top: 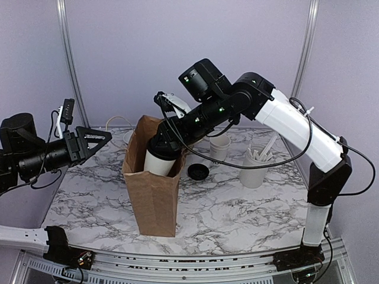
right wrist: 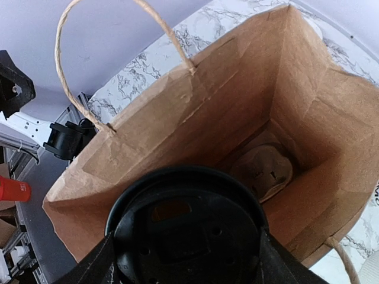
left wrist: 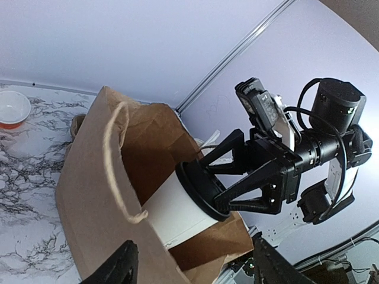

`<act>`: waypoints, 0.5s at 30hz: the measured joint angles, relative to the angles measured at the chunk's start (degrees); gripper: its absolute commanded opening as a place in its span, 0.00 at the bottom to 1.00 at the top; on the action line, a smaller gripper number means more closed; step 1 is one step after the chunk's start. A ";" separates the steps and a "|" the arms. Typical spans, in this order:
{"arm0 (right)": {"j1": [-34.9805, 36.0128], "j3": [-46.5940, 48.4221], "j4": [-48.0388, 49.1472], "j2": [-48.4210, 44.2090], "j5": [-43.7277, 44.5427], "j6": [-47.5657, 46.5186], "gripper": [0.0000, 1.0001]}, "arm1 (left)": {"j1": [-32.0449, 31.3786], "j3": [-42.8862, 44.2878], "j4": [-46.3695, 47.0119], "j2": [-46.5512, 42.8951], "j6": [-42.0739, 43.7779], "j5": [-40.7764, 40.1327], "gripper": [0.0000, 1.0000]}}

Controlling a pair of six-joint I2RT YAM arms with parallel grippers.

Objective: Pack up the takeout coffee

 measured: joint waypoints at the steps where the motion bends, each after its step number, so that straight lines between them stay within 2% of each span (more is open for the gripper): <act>1: 0.09 0.00 -0.04 0.04 0.00 0.09 0.53 | 0.00 -0.92 -0.33 -1.16 0.07 0.02 0.59; 6: 0.31 0.24 -1.03 0.17 0.09 0.68 0.52 | 0.00 -8.07 -0.94 -5.92 -0.61 1.20 0.50; 15: 0.31 0.26 -1.77 0.28 1.27 1.29 0.52 | -0.02 -21.33 -1.97 -7.76 -3.82 3.56 0.42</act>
